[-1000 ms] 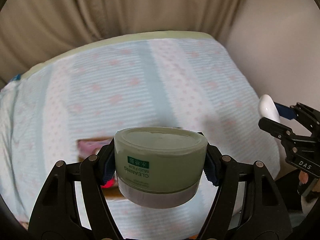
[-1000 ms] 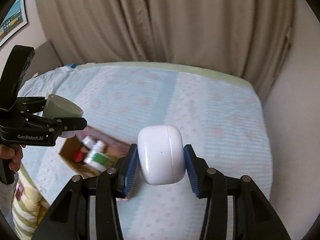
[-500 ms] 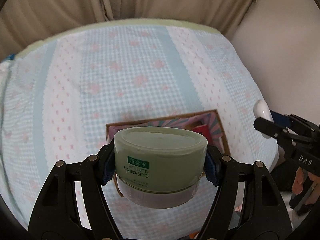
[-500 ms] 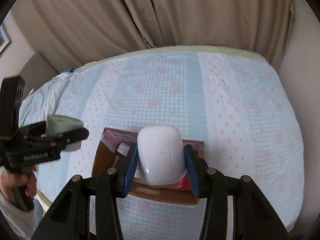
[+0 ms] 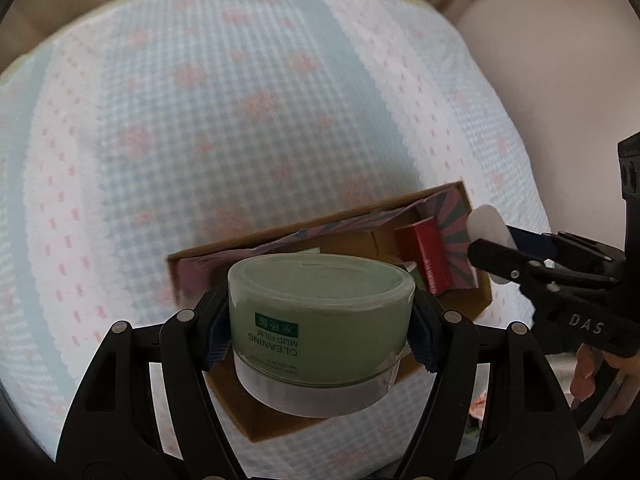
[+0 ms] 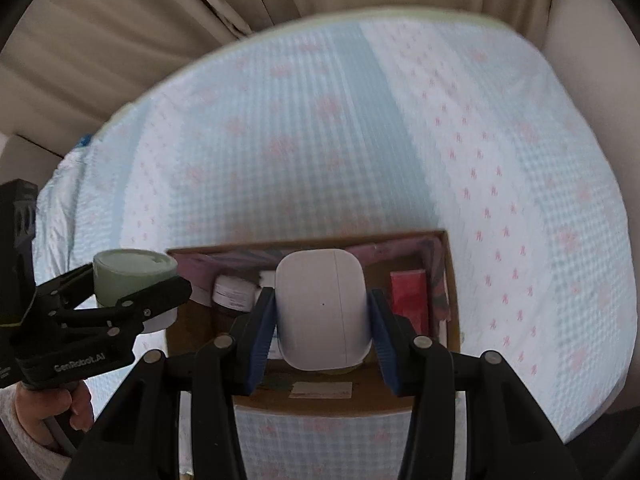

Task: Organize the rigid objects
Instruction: 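Carry the pale green jar and white case over the cardboard box with both tools, then lower the jar and case into the box and open both tools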

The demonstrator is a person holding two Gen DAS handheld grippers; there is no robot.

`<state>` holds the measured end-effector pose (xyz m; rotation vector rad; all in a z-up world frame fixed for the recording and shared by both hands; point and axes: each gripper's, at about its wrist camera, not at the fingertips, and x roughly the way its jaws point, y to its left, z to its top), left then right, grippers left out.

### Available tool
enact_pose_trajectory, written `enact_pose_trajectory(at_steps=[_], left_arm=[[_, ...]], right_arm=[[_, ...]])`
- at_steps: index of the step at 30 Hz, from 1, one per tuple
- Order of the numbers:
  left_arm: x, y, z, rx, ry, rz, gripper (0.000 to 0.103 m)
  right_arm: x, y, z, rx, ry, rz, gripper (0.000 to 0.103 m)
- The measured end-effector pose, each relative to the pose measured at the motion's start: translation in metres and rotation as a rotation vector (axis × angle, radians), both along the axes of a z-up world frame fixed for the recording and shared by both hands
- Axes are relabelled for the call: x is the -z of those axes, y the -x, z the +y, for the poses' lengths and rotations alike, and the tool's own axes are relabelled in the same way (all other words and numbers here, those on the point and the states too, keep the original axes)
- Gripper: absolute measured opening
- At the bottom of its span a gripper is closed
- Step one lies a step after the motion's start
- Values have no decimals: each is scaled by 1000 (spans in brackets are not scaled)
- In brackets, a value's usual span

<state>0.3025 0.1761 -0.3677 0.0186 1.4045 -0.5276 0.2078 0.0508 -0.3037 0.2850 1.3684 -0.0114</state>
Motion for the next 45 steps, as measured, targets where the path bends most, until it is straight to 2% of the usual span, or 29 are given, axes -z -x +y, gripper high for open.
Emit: enact_pose_trajectory(at_steps=[7, 13, 16, 17, 18, 19, 21, 22, 23, 25, 33, 41, 45], left_arm=[[57, -18, -31, 68, -48, 116, 68], [86, -25, -66, 166, -97, 169, 68], [97, -26, -71, 165, -85, 203, 68], [98, -26, -73, 167, -96, 202, 69], [100, -25, -75, 172, -99, 202, 77], [99, -24, -76, 173, -88, 200, 98], [94, -24, -76, 165, -75, 187, 103], [91, -23, -75, 157, -65, 181, 103], [90, -22, -74, 154, -63, 182, 103], [88, -17, -70, 136, -69, 178, 103], [70, -3, -51, 87, -75, 159, 103], [25, 19, -32, 24, -78, 104, 103], [-7, 38, -23, -19, -66, 47, 103]], right_arm=[[59, -16, -14, 41, -9, 161, 42], [91, -30, -26, 71, -21, 256, 42], [107, -34, -33, 90, -17, 304, 42], [110, -35, -36, 98, -28, 315, 42], [114, -35, -38, 113, -46, 327, 42], [119, -35, -43, 137, -72, 338, 43], [122, -36, -46, 160, -99, 342, 46], [123, -36, -49, 179, -112, 338, 58], [123, -37, -51, 191, -120, 335, 77], [120, -37, -53, 210, -128, 327, 95], [98, -27, -61, 234, -124, 298, 96], [64, -9, -56, 216, -130, 246, 96], [40, 3, -48, 166, -153, 210, 96]])
